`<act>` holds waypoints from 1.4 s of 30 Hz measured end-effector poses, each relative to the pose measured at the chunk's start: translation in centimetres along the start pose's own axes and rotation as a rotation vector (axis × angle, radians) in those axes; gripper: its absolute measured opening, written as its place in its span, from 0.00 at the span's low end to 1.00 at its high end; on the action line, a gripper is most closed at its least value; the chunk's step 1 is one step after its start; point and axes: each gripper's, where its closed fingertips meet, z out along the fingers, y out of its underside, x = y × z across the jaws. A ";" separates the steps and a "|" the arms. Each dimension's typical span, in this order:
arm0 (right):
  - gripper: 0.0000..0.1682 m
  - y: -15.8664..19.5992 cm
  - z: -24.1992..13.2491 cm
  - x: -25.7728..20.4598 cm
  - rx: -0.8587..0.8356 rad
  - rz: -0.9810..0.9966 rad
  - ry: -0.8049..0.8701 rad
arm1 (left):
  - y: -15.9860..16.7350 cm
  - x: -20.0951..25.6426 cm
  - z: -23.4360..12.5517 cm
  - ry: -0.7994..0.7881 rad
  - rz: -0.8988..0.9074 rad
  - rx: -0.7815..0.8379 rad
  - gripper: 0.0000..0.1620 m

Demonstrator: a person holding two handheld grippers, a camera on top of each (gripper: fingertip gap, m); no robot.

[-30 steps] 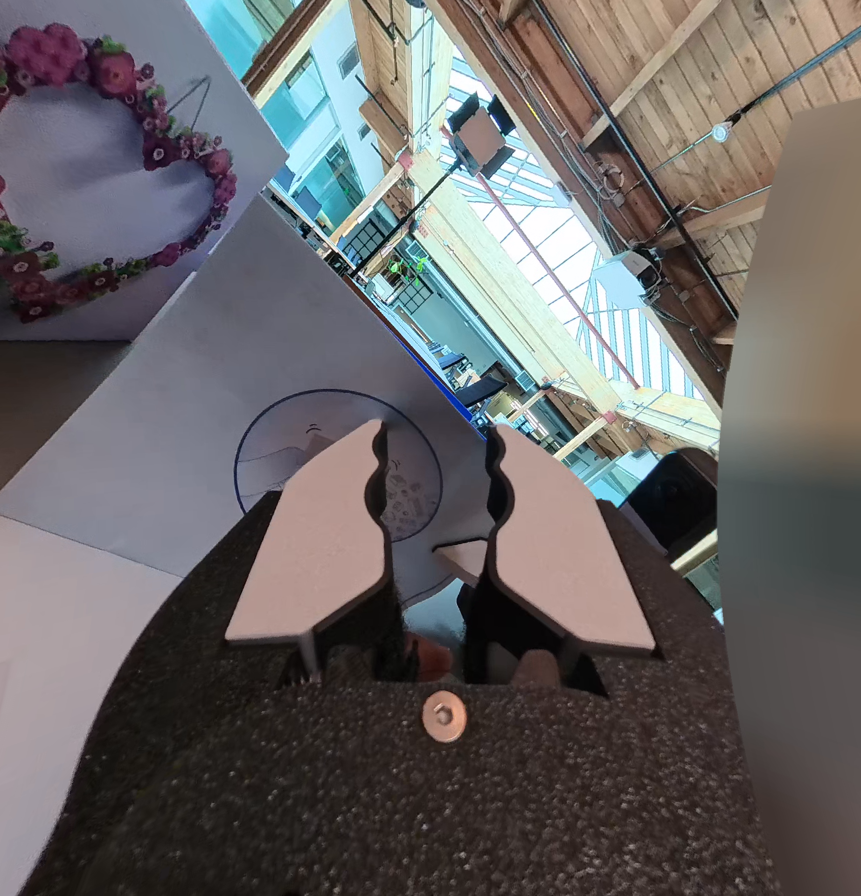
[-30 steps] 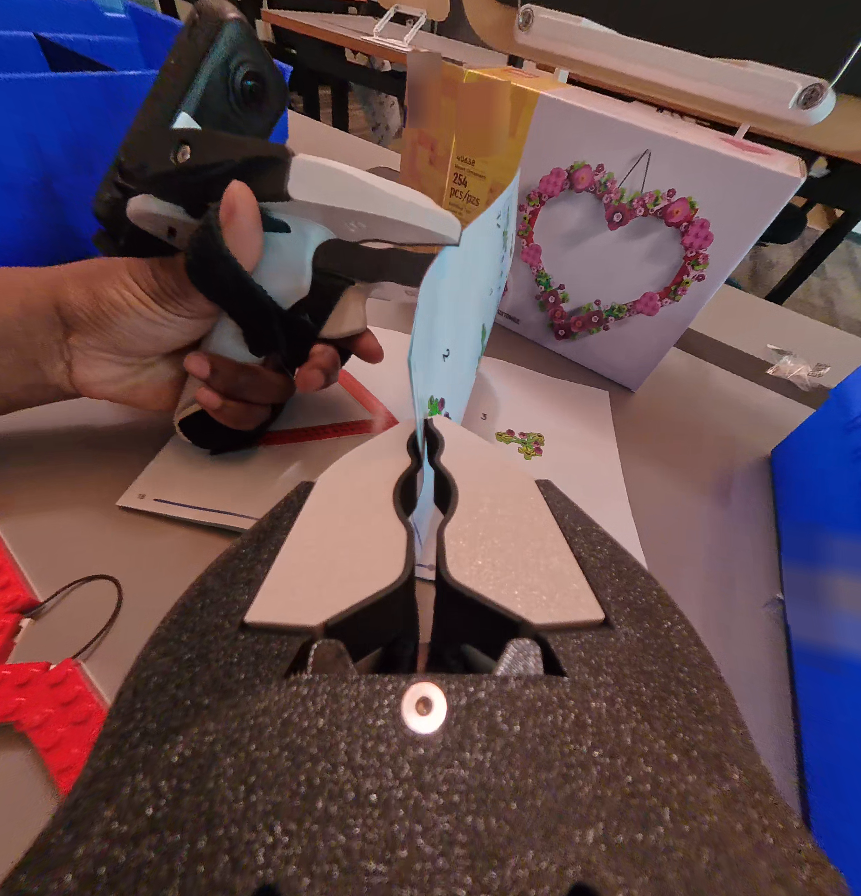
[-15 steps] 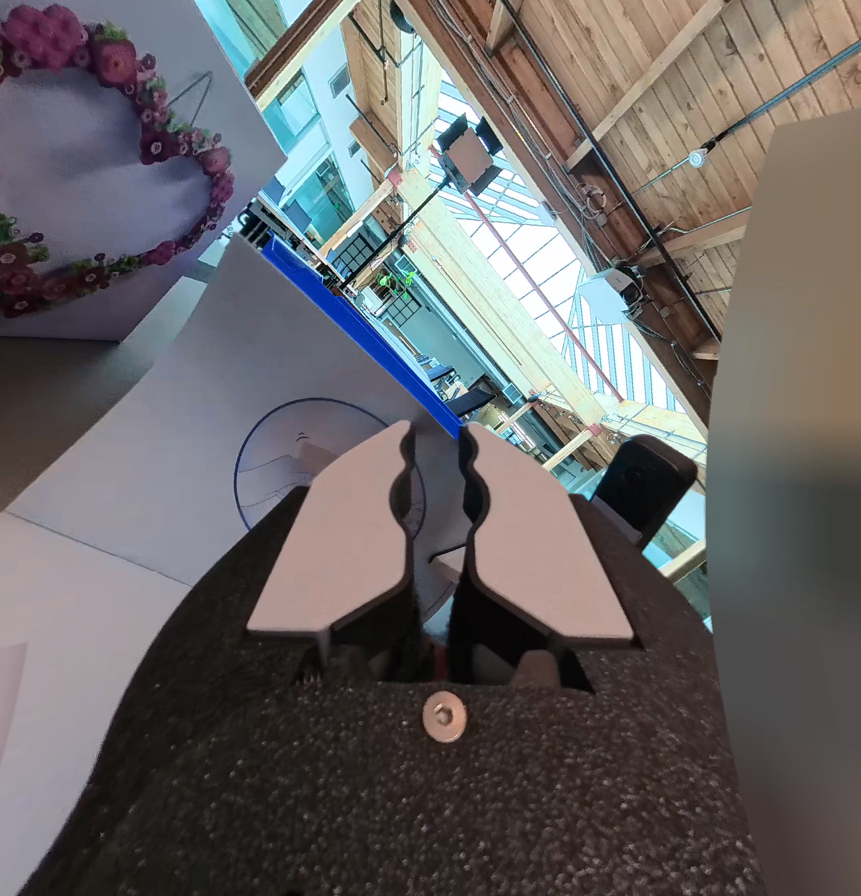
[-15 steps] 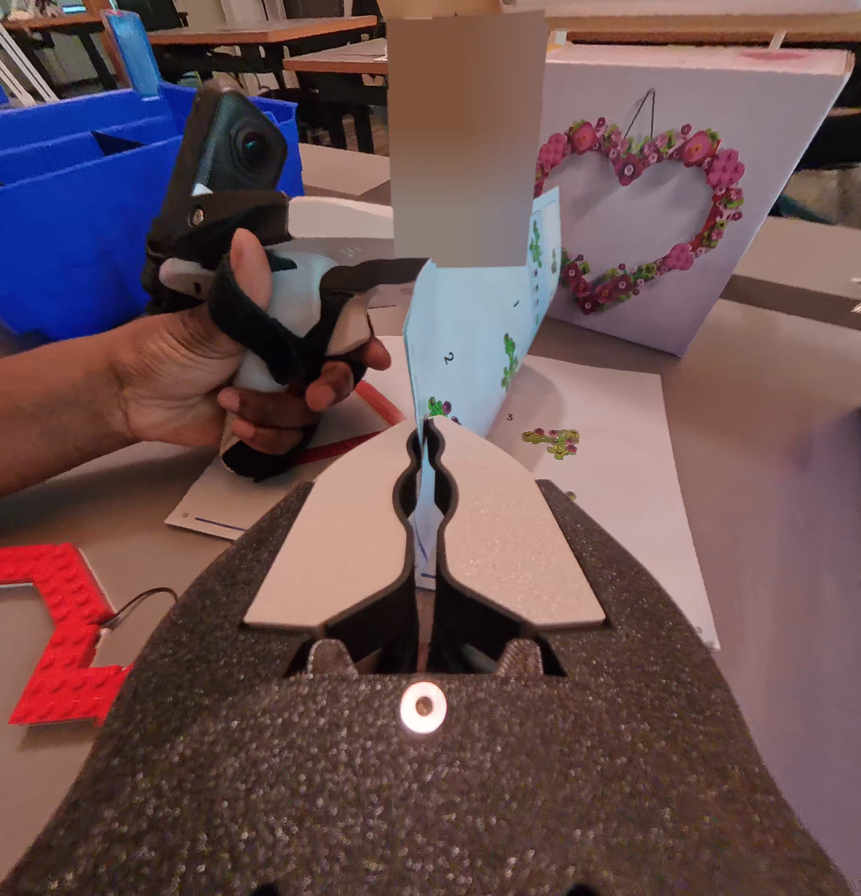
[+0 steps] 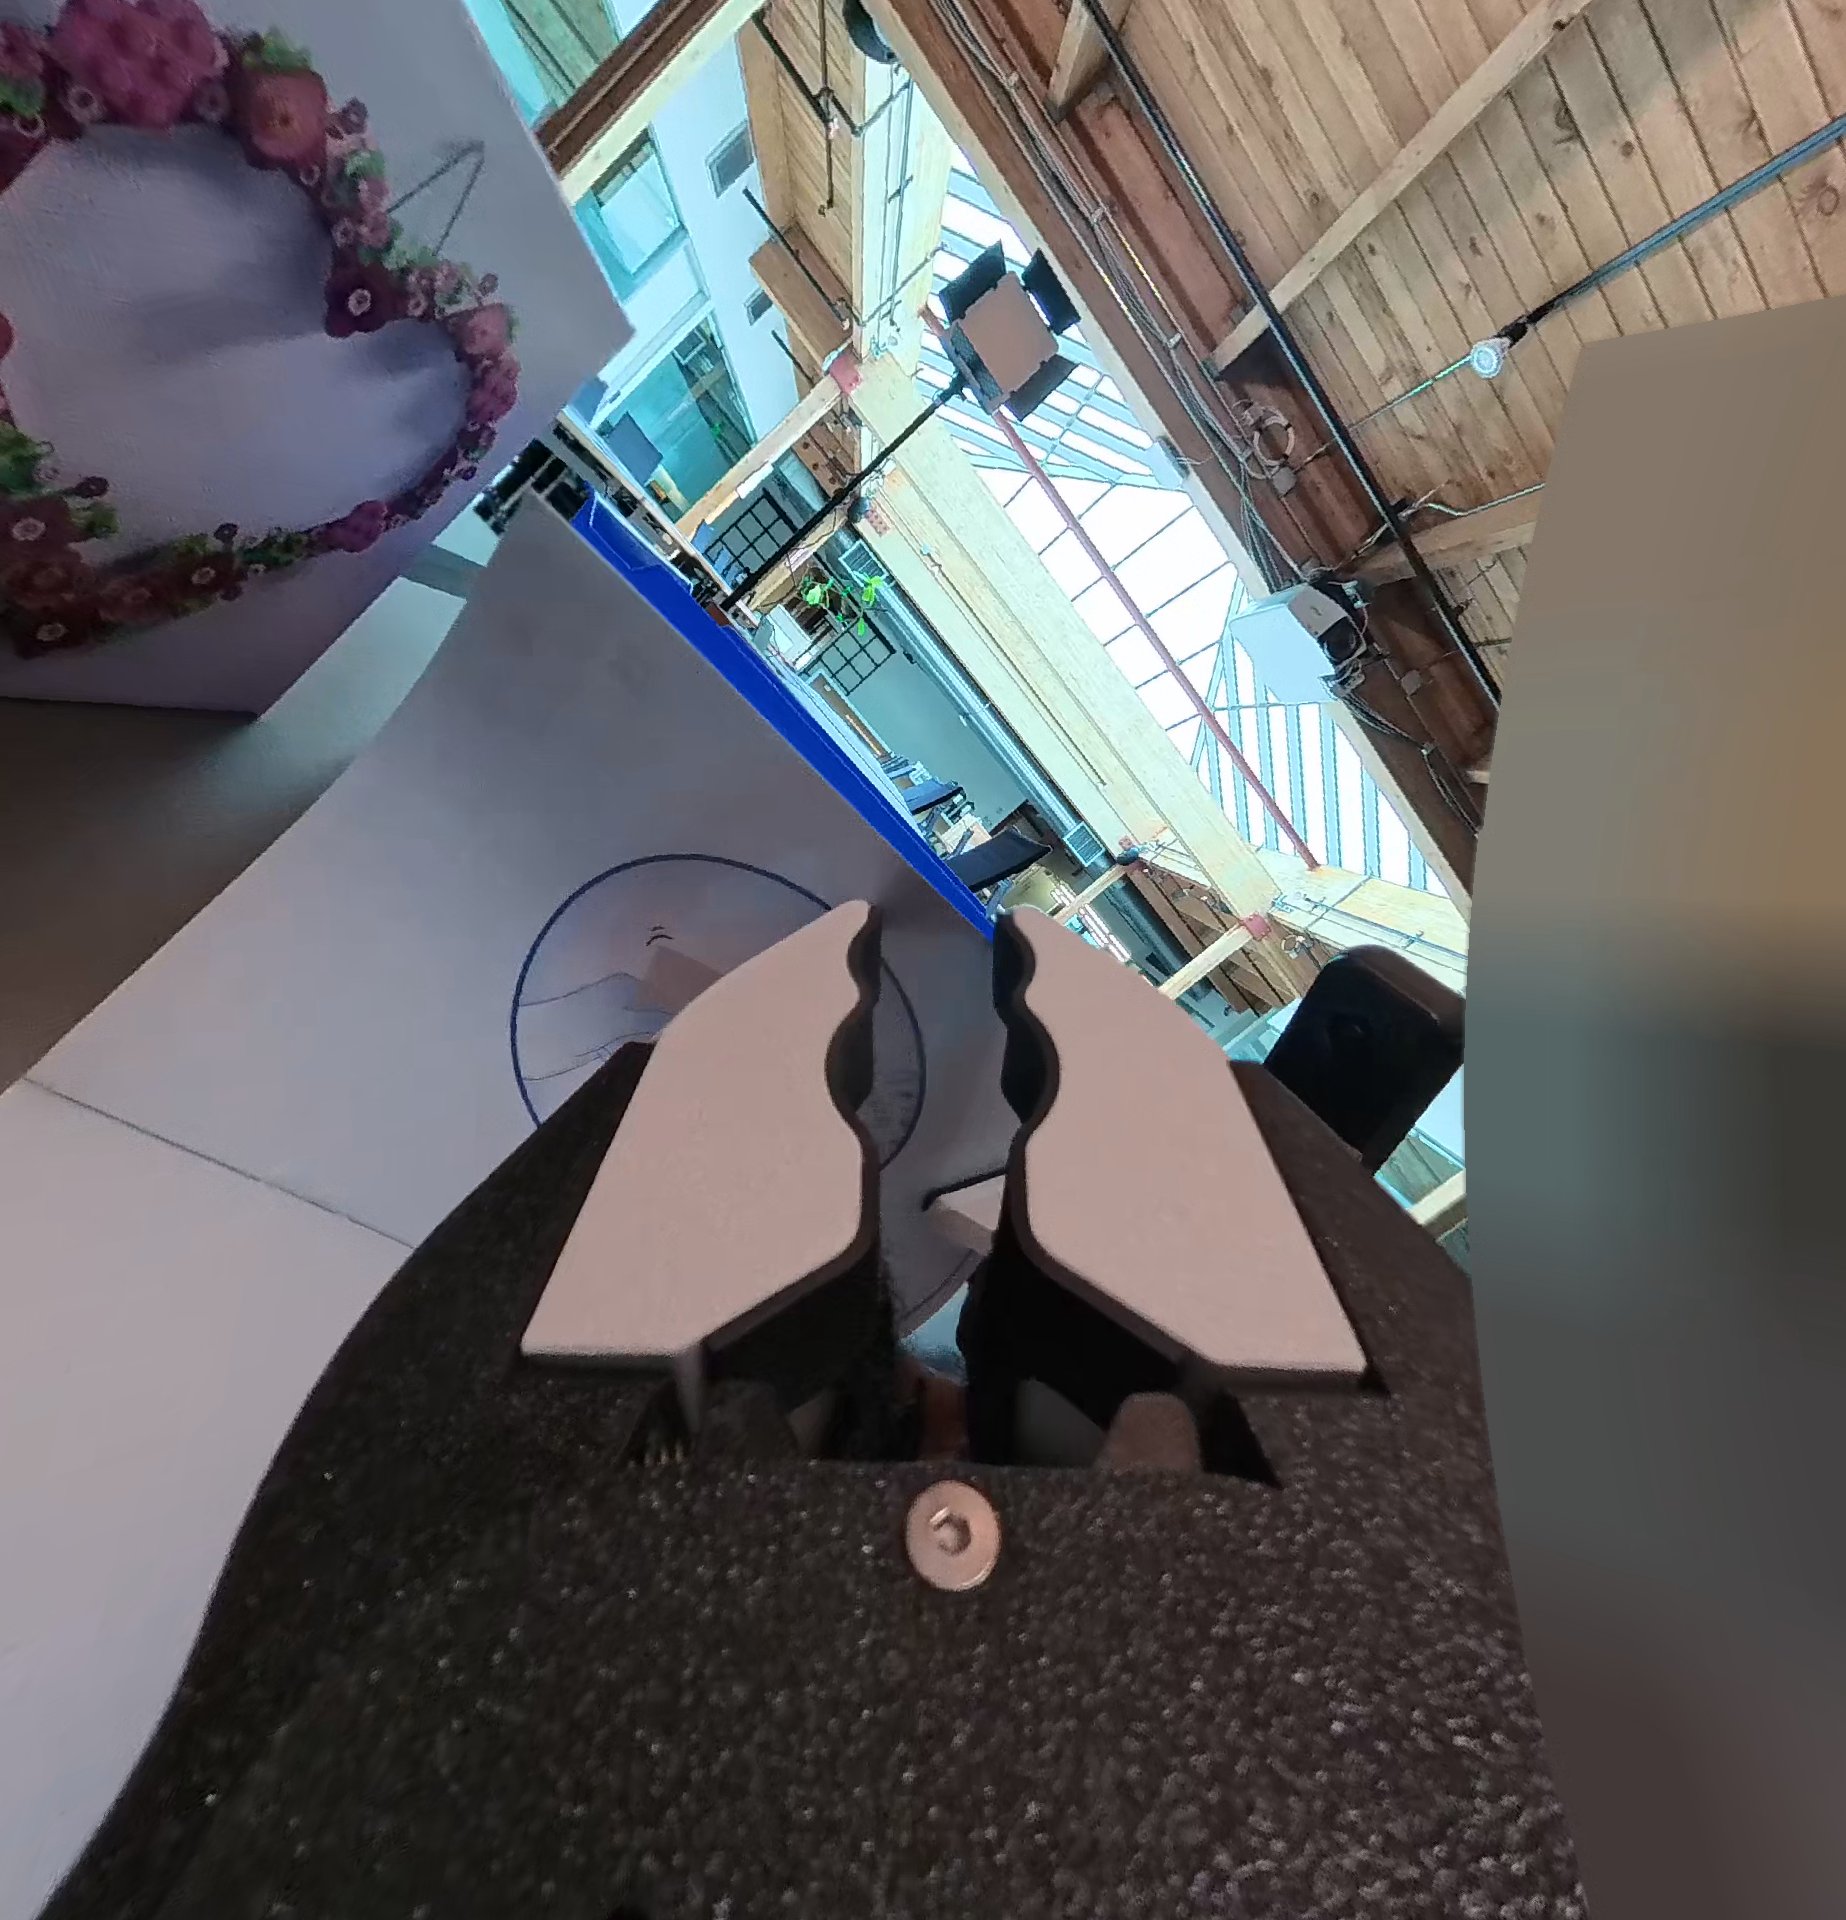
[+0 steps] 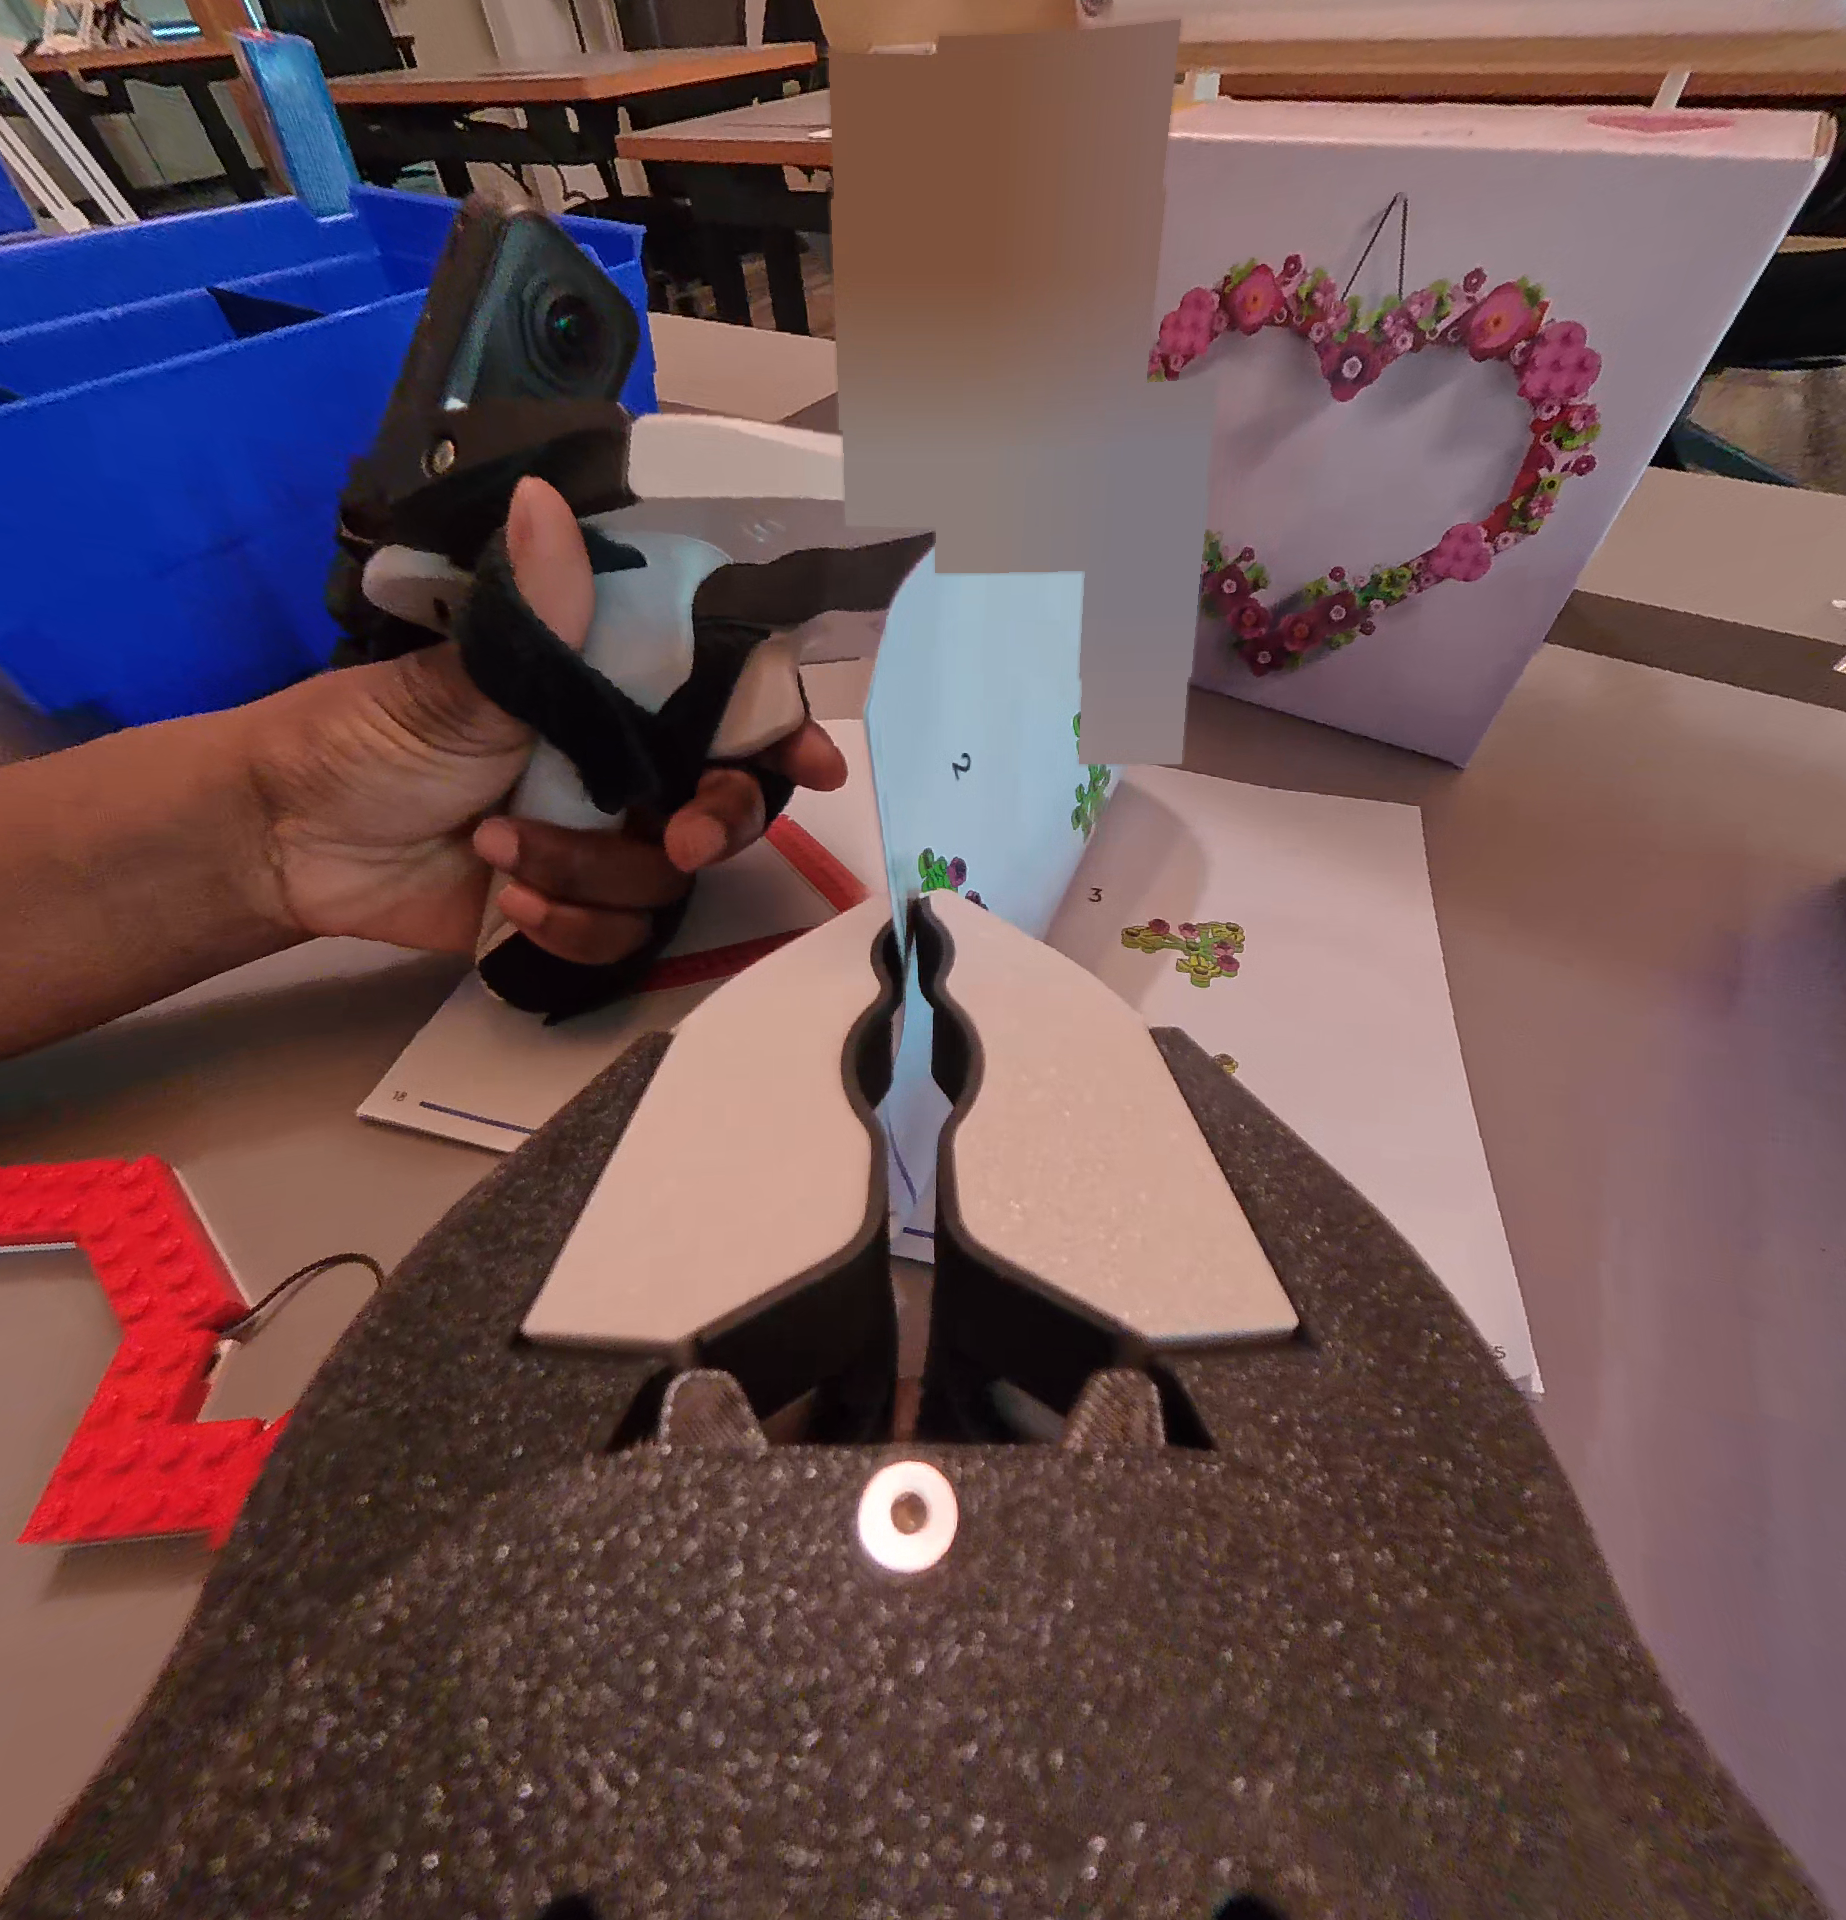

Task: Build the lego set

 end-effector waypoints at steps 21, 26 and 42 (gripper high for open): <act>0.02 0.1 -0.2 0.1 -0.003 0.047 -0.014 | 0.1 0.1 -0.1 0.018 -0.005 -0.001 0.08; 0.05 0.3 -0.2 0.0 -0.008 0.064 -0.027 | 0.2 0.0 -0.1 0.003 0.002 -0.006 0.02; 0.20 2.4 -1.1 0.8 -0.131 0.063 -0.075 | 2.4 -1.8 0.5 -0.119 -0.036 -0.155 0.00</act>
